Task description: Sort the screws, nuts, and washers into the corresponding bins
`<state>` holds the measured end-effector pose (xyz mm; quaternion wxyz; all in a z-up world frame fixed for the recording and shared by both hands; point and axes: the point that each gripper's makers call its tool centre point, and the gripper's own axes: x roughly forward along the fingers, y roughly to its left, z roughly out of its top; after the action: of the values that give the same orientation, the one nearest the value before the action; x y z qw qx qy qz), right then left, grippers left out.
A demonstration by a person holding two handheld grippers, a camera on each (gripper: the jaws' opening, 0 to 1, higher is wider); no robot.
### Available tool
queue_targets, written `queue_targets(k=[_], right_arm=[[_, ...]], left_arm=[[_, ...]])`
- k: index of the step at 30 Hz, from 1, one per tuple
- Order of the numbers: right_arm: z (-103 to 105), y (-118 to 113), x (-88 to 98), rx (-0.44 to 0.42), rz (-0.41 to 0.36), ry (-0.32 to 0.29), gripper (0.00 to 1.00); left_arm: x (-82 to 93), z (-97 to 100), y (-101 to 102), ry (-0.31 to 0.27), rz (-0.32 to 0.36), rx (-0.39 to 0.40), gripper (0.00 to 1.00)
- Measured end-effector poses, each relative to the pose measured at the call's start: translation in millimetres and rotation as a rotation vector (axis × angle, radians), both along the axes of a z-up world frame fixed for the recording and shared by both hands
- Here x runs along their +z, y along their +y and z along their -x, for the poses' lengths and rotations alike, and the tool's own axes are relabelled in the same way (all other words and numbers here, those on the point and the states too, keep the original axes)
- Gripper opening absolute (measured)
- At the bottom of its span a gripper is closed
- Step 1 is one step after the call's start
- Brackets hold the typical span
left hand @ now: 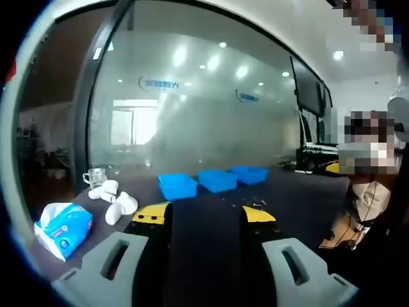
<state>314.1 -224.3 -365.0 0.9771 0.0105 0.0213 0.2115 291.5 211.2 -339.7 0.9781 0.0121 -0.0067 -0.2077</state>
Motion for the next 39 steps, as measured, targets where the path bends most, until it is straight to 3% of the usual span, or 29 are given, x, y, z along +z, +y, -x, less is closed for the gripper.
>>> queue_targets(k=[6,11,22,39], right_arm=[[-1.2,4.2,-1.9,0.029,0.027,0.012,0.43],[-1.3,12.6,-7.4,0.086,0.055,0.038,0.44],[3.8,33.7,-21.8,0.200,0.138,0.091,0.45],[5.6,36.9,-22.7,0.236,0.158,0.103,0.47]], left_arm=[[-3.4,2.6,-8.2,0.027,-0.001,-0.070,0.43],[-14.7,10.1,-26.8,0.086,-0.057,-0.195,0.46],[-21.4,15.0,-37.7,0.149,-0.087,-0.292,0.47],[-21.9,14.9,-41.0,0.161,-0.110,-0.297,0.47]])
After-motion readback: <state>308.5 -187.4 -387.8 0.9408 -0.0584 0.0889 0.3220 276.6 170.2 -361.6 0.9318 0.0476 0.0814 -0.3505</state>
